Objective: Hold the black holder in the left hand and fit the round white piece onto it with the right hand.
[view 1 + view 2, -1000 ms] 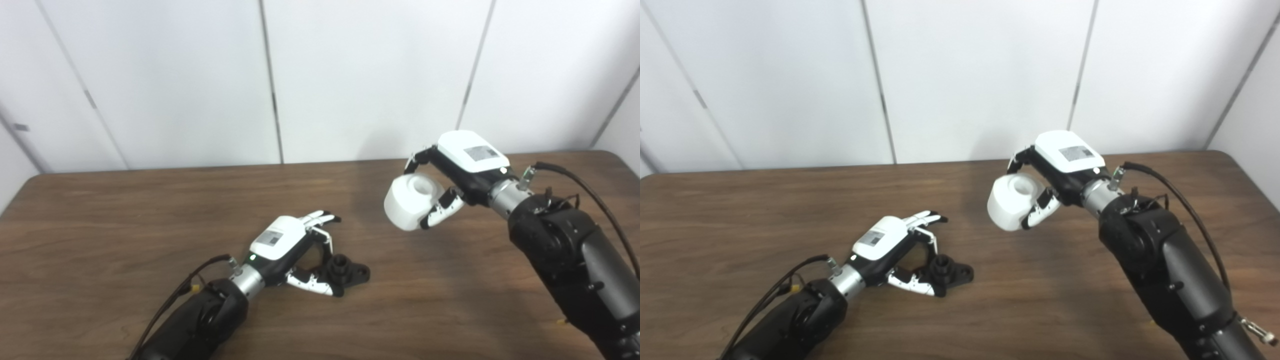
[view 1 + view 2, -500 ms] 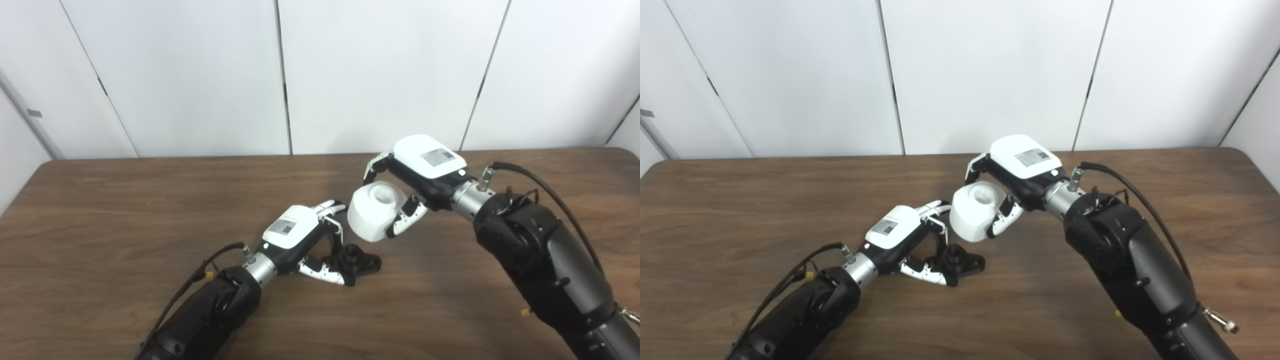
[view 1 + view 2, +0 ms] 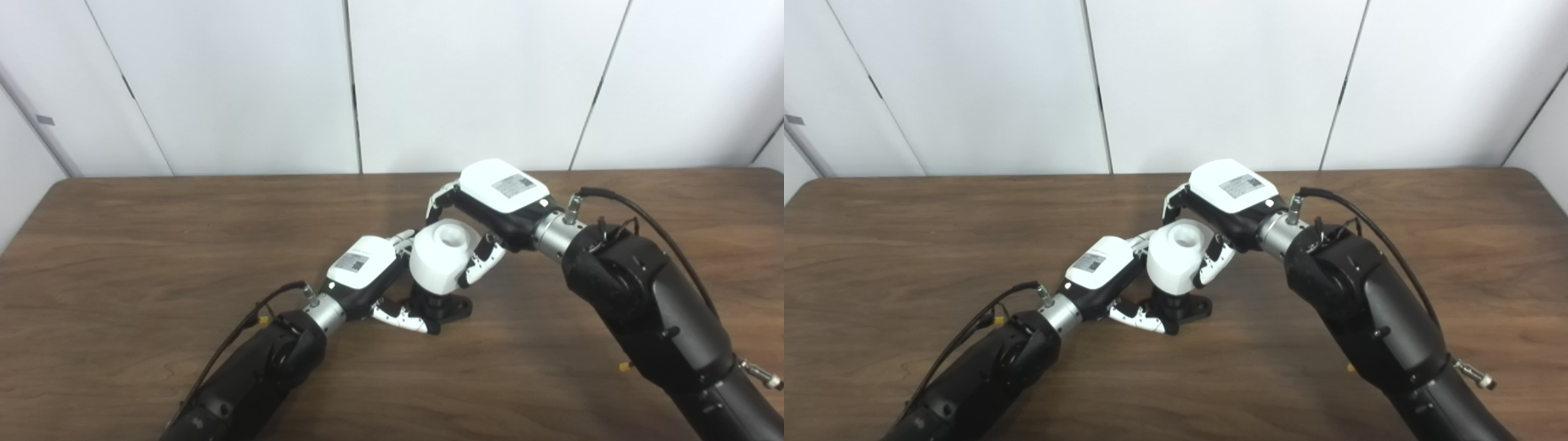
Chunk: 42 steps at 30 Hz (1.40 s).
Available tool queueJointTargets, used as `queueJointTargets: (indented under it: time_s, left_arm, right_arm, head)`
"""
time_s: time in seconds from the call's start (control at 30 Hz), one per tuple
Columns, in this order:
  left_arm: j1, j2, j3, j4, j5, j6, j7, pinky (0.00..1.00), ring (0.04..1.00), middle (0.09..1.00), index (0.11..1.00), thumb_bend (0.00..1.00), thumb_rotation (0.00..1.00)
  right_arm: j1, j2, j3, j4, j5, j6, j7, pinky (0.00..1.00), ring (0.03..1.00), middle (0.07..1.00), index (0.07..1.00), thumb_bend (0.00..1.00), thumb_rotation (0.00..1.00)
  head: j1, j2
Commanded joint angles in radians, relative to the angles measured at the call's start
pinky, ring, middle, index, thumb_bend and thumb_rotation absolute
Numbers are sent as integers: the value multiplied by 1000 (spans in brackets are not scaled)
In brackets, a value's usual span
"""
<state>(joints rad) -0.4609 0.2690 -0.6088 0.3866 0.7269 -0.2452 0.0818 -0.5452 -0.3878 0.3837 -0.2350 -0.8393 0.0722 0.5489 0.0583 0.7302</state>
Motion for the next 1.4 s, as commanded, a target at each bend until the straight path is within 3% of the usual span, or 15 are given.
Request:
queueJointTargets:
  time_s: [0.0, 0.37, 1.03, 1.37]
  left_arm:
    - [60, -7, -65, 61, 72, 69, -117, 813, 943, 900, 487, 523, 72]
    - [64, -3, -67, 51, 69, 73, -117, 818, 945, 902, 488, 523, 71]
    - [70, 8, -73, 10, 62, 100, -139, 814, 952, 904, 488, 523, 71]
    - [73, 14, -73, 1, 56, 91, -131, 803, 939, 902, 488, 523, 73]
  right_arm:
    - [-56, -4, -7, -21, -4, -28, -8, 654, 732, 696, 479, 524, 149]
    - [-58, -6, 4, -34, -4, -52, 10, 635, 721, 701, 479, 525, 146]
    - [-46, -18, 29, -20, -7, -74, 77, 699, 727, 714, 481, 526, 144]
    - [-33, -15, 36, 21, -7, -97, 53, 685, 724, 699, 482, 526, 143]
  head:
    - [0, 2]
    - [-1, 13]
    - [1, 33]
    - [3, 38]
